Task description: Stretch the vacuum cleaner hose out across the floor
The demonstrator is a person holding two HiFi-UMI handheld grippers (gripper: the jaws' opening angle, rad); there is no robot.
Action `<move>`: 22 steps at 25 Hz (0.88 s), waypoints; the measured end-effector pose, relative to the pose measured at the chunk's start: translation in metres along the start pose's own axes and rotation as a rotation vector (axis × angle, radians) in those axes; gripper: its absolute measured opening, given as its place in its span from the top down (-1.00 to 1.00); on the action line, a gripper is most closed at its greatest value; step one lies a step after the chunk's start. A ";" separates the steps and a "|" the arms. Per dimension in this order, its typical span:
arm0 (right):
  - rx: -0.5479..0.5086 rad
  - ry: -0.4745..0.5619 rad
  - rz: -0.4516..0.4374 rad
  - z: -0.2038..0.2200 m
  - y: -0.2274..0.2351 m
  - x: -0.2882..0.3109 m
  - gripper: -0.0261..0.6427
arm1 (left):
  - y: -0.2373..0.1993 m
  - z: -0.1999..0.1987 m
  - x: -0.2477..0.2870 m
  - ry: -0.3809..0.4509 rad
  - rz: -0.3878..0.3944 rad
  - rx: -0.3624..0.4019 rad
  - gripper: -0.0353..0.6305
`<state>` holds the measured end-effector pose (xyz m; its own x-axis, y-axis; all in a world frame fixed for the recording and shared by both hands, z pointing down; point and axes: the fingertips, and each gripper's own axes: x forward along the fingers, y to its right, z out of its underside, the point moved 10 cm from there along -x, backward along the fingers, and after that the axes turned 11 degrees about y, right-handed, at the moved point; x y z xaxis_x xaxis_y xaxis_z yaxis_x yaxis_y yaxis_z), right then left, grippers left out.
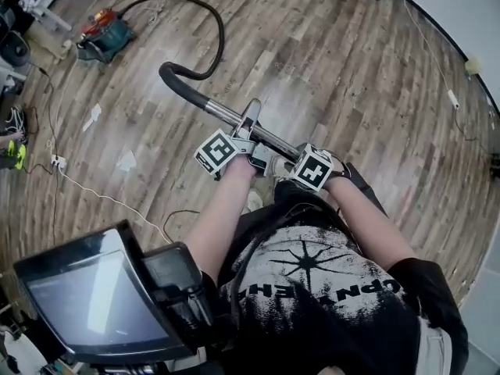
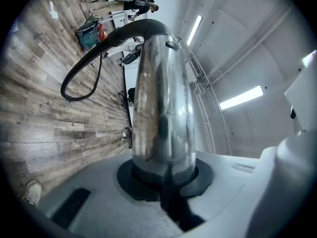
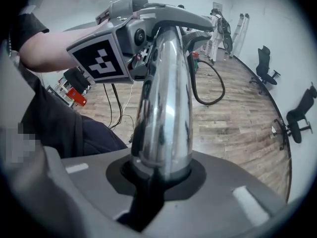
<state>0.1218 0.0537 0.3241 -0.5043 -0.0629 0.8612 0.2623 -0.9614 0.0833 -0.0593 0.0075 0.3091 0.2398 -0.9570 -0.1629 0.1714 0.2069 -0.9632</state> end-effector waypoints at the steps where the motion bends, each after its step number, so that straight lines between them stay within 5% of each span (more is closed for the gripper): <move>1: 0.003 -0.009 -0.001 0.006 -0.004 -0.005 0.70 | 0.001 0.007 -0.004 -0.002 -0.004 -0.011 0.76; 11: -0.042 0.032 0.009 0.063 -0.001 -0.052 0.70 | 0.036 0.076 -0.004 0.031 0.013 0.030 0.76; 22: -0.096 0.086 -0.028 0.214 0.027 -0.135 0.71 | 0.076 0.243 0.009 0.069 0.002 0.142 0.76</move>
<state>0.3734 0.0933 0.3176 -0.5804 -0.0543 0.8125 0.1692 -0.9840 0.0550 0.1877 0.0641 0.2862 0.1751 -0.9673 -0.1834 0.3059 0.2305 -0.9237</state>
